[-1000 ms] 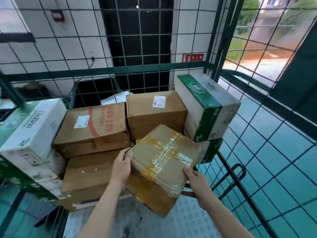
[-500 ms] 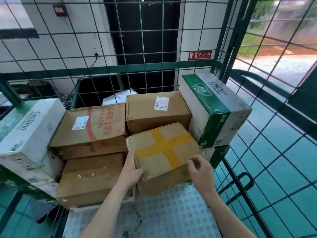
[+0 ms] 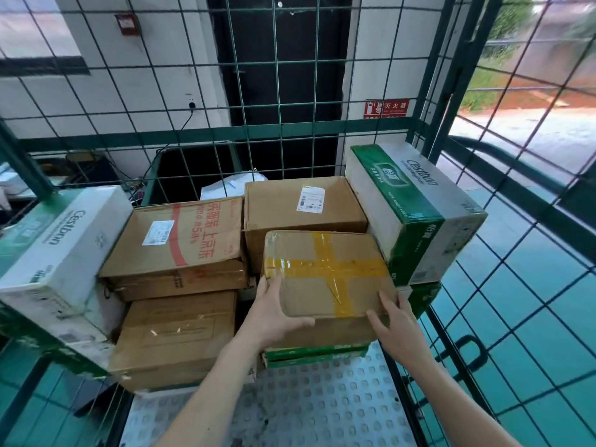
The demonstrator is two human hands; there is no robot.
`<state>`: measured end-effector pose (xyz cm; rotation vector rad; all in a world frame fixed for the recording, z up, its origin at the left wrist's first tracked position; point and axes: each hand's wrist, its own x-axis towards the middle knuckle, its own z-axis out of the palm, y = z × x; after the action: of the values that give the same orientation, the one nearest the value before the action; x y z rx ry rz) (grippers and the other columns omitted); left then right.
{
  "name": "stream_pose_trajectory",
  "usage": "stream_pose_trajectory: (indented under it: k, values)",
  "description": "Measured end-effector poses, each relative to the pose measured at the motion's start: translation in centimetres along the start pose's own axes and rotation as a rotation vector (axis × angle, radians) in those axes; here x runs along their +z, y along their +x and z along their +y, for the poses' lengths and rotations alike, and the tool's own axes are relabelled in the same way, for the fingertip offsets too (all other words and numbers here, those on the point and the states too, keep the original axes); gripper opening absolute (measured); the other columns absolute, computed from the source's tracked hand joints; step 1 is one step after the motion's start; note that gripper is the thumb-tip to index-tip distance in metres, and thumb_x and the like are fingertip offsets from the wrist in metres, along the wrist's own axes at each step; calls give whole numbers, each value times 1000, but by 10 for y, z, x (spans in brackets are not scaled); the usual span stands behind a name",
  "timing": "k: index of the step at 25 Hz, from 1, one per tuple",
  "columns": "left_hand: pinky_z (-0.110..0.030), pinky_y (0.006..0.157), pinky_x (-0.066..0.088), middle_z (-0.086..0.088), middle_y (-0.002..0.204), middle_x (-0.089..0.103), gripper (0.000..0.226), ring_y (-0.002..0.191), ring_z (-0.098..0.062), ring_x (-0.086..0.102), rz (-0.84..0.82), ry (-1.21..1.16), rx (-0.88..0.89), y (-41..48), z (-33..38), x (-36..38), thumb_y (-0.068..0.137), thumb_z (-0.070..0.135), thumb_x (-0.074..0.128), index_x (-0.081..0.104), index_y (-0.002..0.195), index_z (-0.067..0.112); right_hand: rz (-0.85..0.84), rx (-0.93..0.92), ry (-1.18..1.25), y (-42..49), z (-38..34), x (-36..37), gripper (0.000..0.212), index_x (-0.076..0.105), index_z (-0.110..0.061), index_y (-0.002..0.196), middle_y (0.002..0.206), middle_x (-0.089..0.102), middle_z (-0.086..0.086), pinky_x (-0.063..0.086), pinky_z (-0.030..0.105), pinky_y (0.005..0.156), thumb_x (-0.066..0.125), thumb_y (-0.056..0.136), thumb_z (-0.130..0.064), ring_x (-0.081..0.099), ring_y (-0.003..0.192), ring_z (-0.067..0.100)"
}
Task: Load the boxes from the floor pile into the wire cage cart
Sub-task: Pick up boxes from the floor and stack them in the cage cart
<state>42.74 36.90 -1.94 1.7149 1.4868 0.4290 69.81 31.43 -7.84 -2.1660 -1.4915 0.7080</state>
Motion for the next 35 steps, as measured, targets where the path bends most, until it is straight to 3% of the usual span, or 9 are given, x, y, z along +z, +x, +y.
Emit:
stream_pose_trajectory:
  k: [3, 5, 9, 12, 15, 21, 32, 35]
  values:
    - [-44, 125, 20, -6, 165, -26, 140, 155, -29, 11, -68, 143, -74, 19, 0, 4, 61, 61, 89, -3, 162, 26, -59, -18, -138, -2, -1, -3, 82, 13, -30, 161, 167, 5, 3, 40, 51, 114, 47, 95, -64, 32, 147, 29]
    - [-46, 125, 21, -11, 164, -29, 139, 154, -33, 13, -48, 183, -122, 26, -14, 9, 64, 60, 88, -6, 161, 27, -78, -34, -204, 2, -7, -1, 80, 11, -31, 161, 169, 1, 5, 39, 50, 114, 45, 97, -63, 32, 147, 31]
    - [-39, 113, 39, -12, 165, -22, 120, 142, -33, 41, 9, 210, -138, 30, -31, 16, 80, 52, 80, -4, 162, 30, -29, -81, -300, 15, -22, 1, 69, 17, -31, 160, 169, -7, 7, 29, 54, 119, 41, 101, -57, 19, 153, 35]
    - [-39, 110, 42, -9, 166, -20, 115, 138, -32, 44, 46, 191, -120, 42, -26, 21, 83, 50, 78, -3, 162, 29, 118, -152, -401, 23, -23, -6, 56, 31, -28, 157, 169, 8, 3, 26, 49, 120, 39, 105, -47, 17, 153, 27]
    - [-40, 110, 43, -11, 165, -21, 116, 136, -34, 45, 31, 195, -125, 54, -24, 25, 84, 49, 77, -7, 161, 29, 117, -191, -481, 32, -20, -15, 53, 36, -27, 155, 163, 27, -3, 26, 47, 118, 37, 105, -46, 22, 151, 21]
    - [-41, 110, 42, -9, 164, -25, 119, 144, -35, 34, -19, 180, -128, 59, -34, 28, 85, 48, 76, -17, 159, 35, 23, -180, -488, 36, -24, -19, 51, 40, -25, 153, 163, 27, -3, 32, 50, 115, 41, 105, -44, 23, 149, 23]
    - [-37, 97, 49, -14, 164, -28, 117, 132, -33, 51, -93, 306, -152, 59, -29, 17, 88, 56, 69, -25, 156, 36, -73, -167, -557, 38, -40, -28, 47, 47, -19, 147, 155, 34, 4, 43, 48, 108, 41, 105, -40, 33, 139, 29]
    - [-34, 86, 51, -13, 165, -26, 117, 124, -32, 56, -89, 378, -147, 59, -30, 20, 86, 62, 66, -25, 156, 37, -70, -159, -542, 39, -36, -24, 48, 46, -19, 147, 155, 34, 4, 44, 48, 108, 42, 104, -41, 33, 139, 28]
